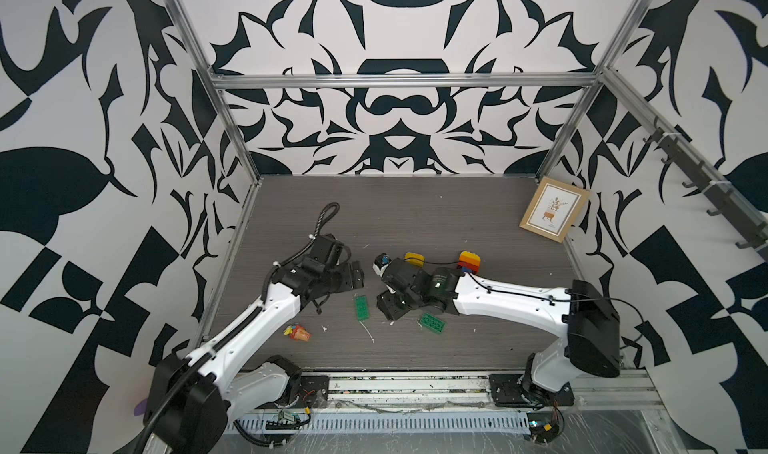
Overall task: Assemble an ice cream with lego
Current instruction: Place the lego brick at the center of the board, then pick up the lego brick from the center of the board.
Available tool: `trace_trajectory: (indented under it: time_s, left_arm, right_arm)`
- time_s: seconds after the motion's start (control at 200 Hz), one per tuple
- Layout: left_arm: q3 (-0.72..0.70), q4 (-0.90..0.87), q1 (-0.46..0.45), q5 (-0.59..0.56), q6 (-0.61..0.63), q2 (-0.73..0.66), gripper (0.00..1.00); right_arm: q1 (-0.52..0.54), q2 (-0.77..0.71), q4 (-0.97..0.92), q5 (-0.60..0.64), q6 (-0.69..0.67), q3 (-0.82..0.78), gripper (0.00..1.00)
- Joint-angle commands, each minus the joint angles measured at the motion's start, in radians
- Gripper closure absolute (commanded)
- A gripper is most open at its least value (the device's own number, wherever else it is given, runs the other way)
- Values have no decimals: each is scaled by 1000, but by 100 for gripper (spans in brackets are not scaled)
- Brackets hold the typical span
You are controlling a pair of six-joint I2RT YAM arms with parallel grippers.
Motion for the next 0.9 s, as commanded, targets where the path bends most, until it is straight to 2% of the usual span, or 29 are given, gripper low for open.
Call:
trace_trajectory:
  time_s: [0.0,0.175,0.55,0.69,0.865,0.895]
  left_arm:
    - [51,-153,95,-28,101,-108,2]
    - [95,-198,215,68,187,-179,0]
    - [63,-178,234,126,221,-190,1]
    - [53,-177,248,124,232,-198,1]
    - [46,-171,255,128,235,-206,1]
    - [47,-172,256,130,234,-204,1]
  right_arm:
    - [20,92,9,25,76,78,39]
    - [39,235,-32,53,91,195,39]
    - [43,420,-81,60,94,381,40]
    - [44,457,-140,82,85,431,46]
    - [44,459,-190,123,71,449,64]
    - [45,455,-190,161,71,450,67]
